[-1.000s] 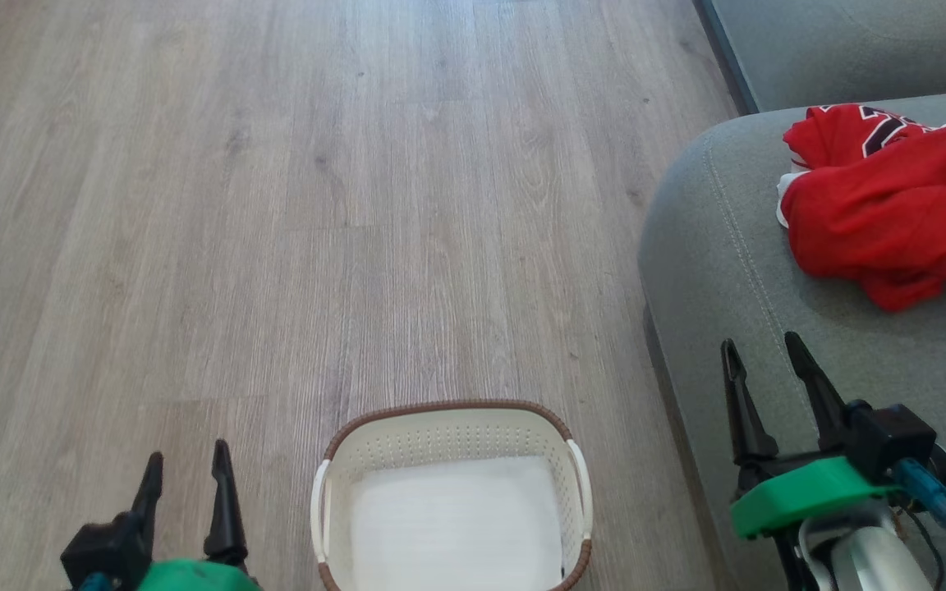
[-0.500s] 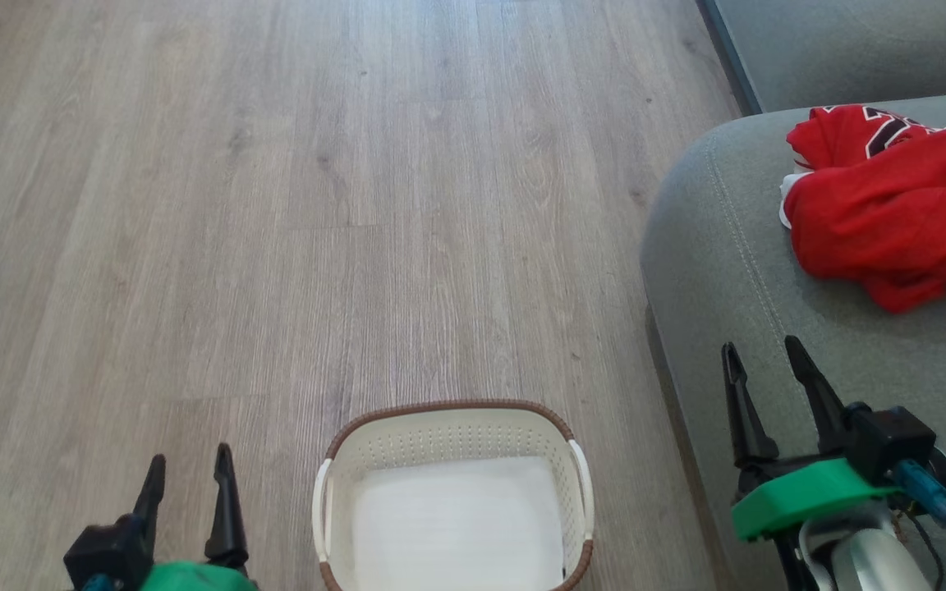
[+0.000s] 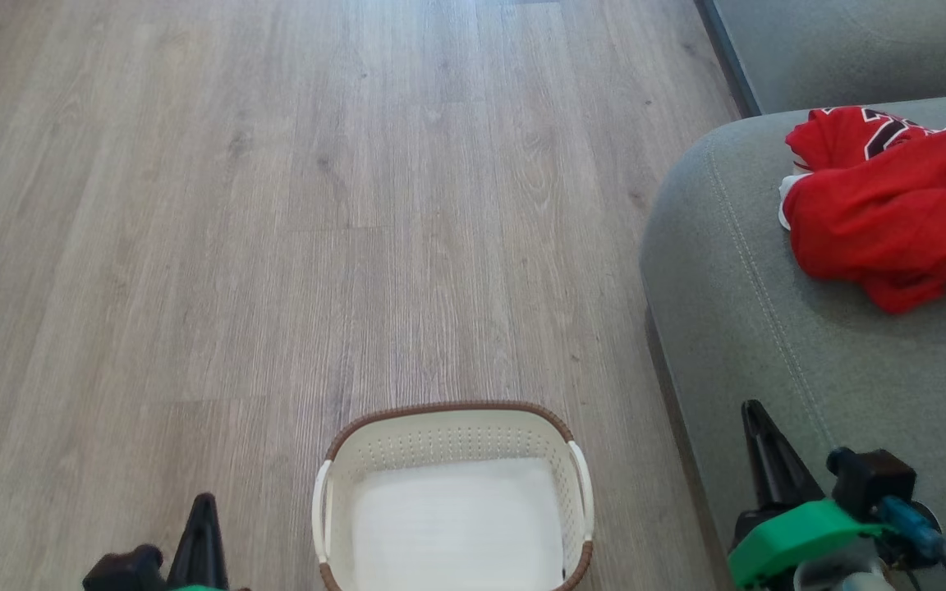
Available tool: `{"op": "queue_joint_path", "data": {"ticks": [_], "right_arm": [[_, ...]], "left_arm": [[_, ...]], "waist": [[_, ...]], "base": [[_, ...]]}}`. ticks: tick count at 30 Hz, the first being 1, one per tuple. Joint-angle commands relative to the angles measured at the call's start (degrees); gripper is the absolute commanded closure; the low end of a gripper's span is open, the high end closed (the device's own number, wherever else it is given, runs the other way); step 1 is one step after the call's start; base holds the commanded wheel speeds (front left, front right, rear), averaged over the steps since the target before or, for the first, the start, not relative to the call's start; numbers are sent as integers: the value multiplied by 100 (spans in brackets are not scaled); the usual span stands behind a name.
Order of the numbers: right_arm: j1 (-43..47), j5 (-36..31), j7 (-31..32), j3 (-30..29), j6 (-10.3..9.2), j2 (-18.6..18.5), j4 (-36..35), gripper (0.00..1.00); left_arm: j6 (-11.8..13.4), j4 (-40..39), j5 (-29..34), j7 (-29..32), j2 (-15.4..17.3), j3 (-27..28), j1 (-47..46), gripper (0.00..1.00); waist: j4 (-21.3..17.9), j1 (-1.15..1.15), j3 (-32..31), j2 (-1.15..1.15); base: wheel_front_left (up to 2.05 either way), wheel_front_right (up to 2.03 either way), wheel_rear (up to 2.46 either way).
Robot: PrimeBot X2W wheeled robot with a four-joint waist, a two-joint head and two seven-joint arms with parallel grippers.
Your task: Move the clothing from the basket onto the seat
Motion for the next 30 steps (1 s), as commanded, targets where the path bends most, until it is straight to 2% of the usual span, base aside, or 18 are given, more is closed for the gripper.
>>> {"op": "queue_joint_path", "data": {"ticks": [1,30], "right_arm": [[-226,198,39,-31,0,-6,-214,100],[-373,2085,467,-169,-1,-42,-214,100]], "left_arm": [[-63,-152,-157,27,25,57,-157,100],[-469,-50,-1784,471,-73,421,-533,100]], "waist": [[2,0,4,0],[35,0,48,0]], "base": [[0,0,0],[0,0,0]]}}
